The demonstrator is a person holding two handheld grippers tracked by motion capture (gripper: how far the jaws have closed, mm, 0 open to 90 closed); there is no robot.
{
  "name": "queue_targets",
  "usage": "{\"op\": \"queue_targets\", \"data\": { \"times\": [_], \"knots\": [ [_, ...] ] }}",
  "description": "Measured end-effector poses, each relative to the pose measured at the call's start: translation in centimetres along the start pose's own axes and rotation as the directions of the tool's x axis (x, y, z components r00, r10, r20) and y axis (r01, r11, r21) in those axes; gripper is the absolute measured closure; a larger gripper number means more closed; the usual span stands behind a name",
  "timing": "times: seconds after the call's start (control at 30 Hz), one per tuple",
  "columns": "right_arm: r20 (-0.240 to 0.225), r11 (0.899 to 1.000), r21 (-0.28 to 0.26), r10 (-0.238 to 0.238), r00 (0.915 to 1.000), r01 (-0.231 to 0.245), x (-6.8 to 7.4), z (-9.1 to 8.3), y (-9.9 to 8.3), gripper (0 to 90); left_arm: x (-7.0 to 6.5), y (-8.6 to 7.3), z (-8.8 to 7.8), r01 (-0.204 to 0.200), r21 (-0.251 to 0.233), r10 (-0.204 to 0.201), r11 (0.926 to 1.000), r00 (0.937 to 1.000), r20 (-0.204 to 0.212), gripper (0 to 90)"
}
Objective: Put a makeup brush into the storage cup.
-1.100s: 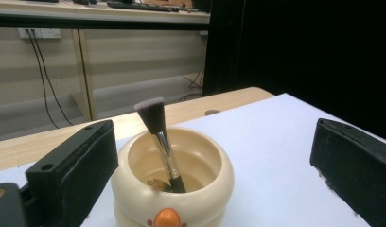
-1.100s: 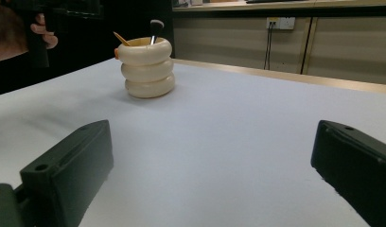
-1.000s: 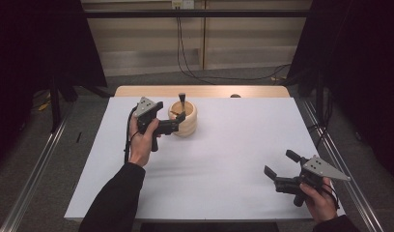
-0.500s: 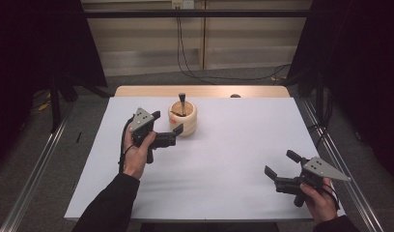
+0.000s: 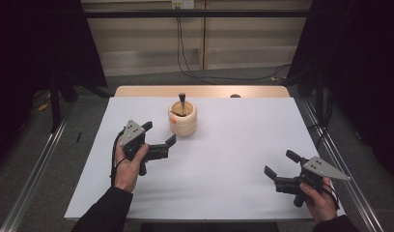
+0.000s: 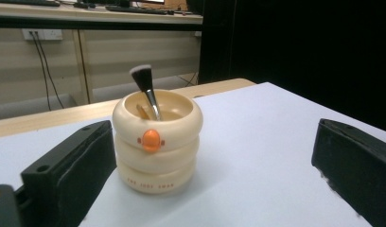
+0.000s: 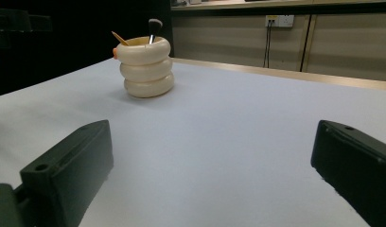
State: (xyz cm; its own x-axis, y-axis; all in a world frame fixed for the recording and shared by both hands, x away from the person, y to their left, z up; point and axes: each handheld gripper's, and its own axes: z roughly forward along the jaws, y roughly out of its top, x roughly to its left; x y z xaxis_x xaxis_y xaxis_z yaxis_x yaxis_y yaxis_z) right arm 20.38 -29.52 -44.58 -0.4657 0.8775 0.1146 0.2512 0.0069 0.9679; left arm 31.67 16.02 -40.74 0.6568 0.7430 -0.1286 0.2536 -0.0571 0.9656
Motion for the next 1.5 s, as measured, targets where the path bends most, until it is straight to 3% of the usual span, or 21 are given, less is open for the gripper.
{"op": "queue_targets", "data": {
  "times": [0.17,0.27,0.3,0.47,0.57,0.7,0.9,1.07,1.13,1.17,1.3,1.4,1.47,1.5],
  "knots": [
    [0.001,1.0,-0.001,-0.002,1.0,0.002,0.0,0.0,0.0,0.0,-0.4,-0.2,-1.6,-0.055,-0.047,0.056,0.9974,0.9984,0.005,0.6],
    [-0.001,1.0,0.002,-0.001,1.0,0.001,0.0,0.0,0.0,0.0,-0.7,-0.4,-2.4,-0.044,-0.06,0.044,0.9972,0.999,-0.01,0.5],
    [0.003,1.0,0.003,-0.004,1.0,0.003,-0.1,0.0,0.0,0.0,-0.6,-0.5,-2.6,-0.031,-0.065,0.031,0.9974,0.9995,0.002,0.5],
    [0.0,1.0,0.004,0.002,1.0,-0.002,0.0,0.0,0.0,0.0,-0.7,-1.3,-3.5,-0.023,-0.036,0.024,0.9991,0.9997,0.005,0.3],
    [0.003,1.0,0.001,0.003,1.0,-0.003,0.0,0.0,0.0,0.0,-1.2,-2.0,-4.2,-0.062,-0.013,0.062,0.998,0.998,0.014,0.3],
    [0.001,1.0,0.004,0.001,1.0,-0.001,0.0,0.0,0.0,0.0,-1.6,-2.7,-5.3,-0.07,-0.011,0.071,0.9975,0.9971,0.028,0.6],
    [0.005,1.0,0.005,0.007,1.0,-0.007,0.0,0.0,0.0,0.0,-1.5,-3.3,-7.0,-0.07,-0.011,0.069,0.9975,0.9974,-0.02,0.5],
    [0.005,1.0,0.007,0.005,1.0,-0.005,0.0,0.0,0.0,0.0,-1.9,-4.2,-8.6,-0.044,-0.019,0.044,0.9988,0.9989,-0.018,1.1],
    [0.011,1.0,0.002,0.02,0.9997,-0.02,0.0,-0.1,0.0,0.0,-2.3,-4.5,-9.2,-0.05,-0.023,0.05,0.9985,0.9986,-0.016,0.7],
    [0.004,1.0,0.01,0.009,1.0,-0.009,-0.1,-0.2,0.0,0.0,-2.3,-4.6,-9.4,-0.073,-0.02,0.073,0.9971,0.9967,-0.036,0.8],
    [0.003,1.0,0.01,-0.007,1.0,0.007,0.0,-0.2,0.0,0.0,-1.9,-5.2,-9.8,-0.072,-0.013,0.071,0.9973,0.9955,-0.063,0.4],
    [0.01,1.0,0.012,-0.012,0.9999,0.012,0.0,-0.2,0.0,0.1,-1.4,-5.3,-10.0,-0.052,-0.002,0.052,0.9987,0.9978,-0.043,1.0],
    [0.018,1.0,0.0,0.004,0.9998,-0.004,0.0,-0.1,0.0,0.0,-1.3,-5.2,-10.1,-0.079,-0.001,0.078,0.9969,0.9957,-0.049,0.7],
    [0.021,1.0,-0.002,0.009,0.9997,-0.008,0.0,-0.1,0.0,0.0,-1.3,-5.2,-10.1,-0.056,-0.015,0.055,0.9983,0.997,-0.055,0.7]
  ]
}}
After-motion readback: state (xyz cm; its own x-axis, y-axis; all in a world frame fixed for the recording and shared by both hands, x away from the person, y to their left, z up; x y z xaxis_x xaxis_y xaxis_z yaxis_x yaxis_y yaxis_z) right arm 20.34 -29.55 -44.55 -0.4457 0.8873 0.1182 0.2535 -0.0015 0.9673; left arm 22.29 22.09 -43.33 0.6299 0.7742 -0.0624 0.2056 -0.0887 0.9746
